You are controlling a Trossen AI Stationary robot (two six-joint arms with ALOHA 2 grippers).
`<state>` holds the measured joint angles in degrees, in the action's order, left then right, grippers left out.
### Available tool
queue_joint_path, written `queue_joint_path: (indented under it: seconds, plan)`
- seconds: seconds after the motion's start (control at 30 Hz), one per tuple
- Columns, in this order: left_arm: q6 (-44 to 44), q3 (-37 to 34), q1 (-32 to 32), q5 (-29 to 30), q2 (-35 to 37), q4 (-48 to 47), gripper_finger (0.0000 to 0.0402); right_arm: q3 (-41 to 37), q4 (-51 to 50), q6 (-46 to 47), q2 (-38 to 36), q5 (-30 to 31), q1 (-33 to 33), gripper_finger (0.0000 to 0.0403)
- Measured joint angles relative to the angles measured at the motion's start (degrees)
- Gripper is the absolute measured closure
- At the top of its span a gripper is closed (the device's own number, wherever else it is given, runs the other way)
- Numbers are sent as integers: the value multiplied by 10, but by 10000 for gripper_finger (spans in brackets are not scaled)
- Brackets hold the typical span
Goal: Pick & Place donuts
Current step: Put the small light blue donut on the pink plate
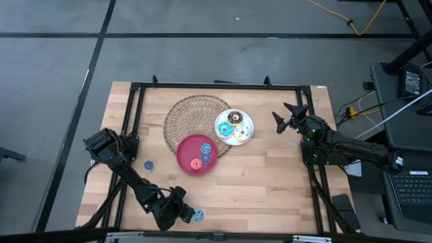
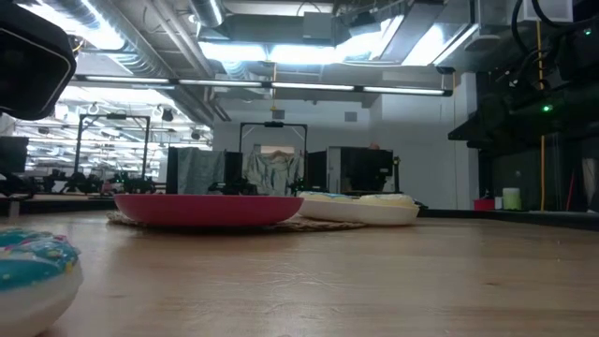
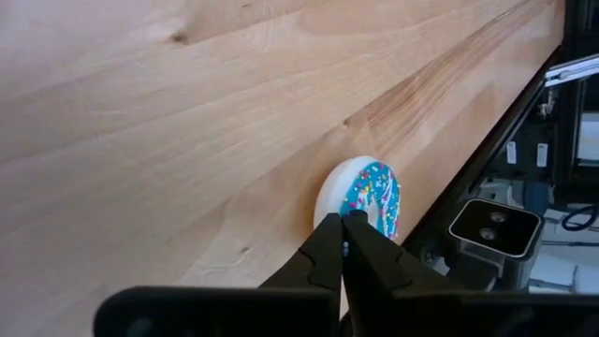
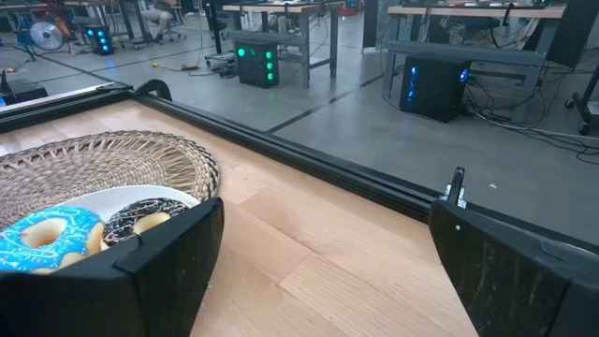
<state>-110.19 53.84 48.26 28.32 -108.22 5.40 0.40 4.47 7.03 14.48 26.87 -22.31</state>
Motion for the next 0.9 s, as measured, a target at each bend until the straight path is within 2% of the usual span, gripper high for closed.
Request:
queue_joint_path:
  seconds: [0.4,0.77,0.9]
  plan:
    - [-16,0,0,-8,0,0,386,0,0,0,0,0,0,27]
    - [-17,0,-3,-11,0,0,280,0,0,0,0,0,0,27]
    - [-24,0,-4,-1,0,1,253,0,0,0,0,0,0,27]
